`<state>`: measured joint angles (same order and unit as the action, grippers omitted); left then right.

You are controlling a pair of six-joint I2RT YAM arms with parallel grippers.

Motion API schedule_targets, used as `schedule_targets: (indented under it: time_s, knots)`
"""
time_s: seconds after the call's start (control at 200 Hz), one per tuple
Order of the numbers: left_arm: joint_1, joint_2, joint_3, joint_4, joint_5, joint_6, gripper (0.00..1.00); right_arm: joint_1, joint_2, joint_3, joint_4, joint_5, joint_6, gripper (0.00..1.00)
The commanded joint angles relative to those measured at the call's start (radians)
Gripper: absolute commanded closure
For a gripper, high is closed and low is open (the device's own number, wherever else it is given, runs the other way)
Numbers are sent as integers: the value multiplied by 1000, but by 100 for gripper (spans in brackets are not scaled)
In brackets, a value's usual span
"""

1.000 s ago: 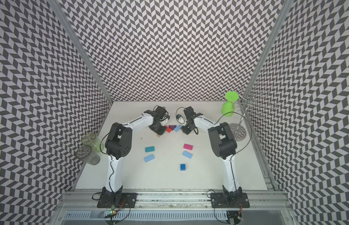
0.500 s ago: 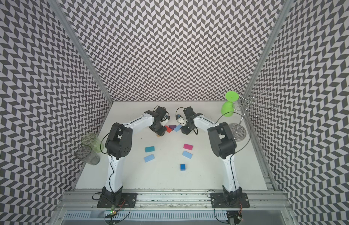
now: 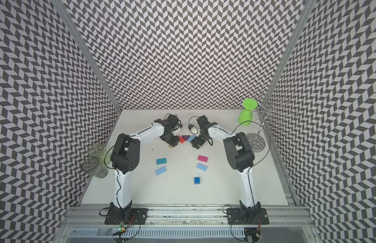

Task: Assemble a heart with building blocks
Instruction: Assemble the building block at the center of the board.

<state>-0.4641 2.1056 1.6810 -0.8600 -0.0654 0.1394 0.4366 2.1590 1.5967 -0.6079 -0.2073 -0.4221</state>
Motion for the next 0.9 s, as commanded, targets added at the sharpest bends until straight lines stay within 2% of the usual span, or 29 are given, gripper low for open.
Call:
schedule_targets:
  time_s: [0.0,0.15,0.27,0.35,0.421,0.516,0.616,0.721,0.896]
  knots:
    - [16,-133,16,23,-17,-53,36,2,-120,-23,-33,-13,2,1]
    - [19,-282,-50,57,-82,-245,32,13,-382,-174,34,-7,54,0]
    - [23,-431,-193,87,-39,-589,28,22,-596,-391,106,-63,54,1]
    - [23,-554,-385,192,83,-829,28,38,-687,-544,145,-76,1,1]
    - [16,-658,-586,326,175,-1045,28,46,-718,-631,154,-32,-33,3]
    - [6,-752,-796,425,197,-1273,28,69,-715,-689,173,90,-79,9]
    - [8,-792,-889,414,166,-1373,27,74,-693,-688,196,162,-81,12]
    - [11,-800,-906,395,138,-1418,27,76,-629,-649,168,185,-80,17]
    - [11,-787,-905,395,128,-1454,26,105,-553,-614,149,192,-68,17]
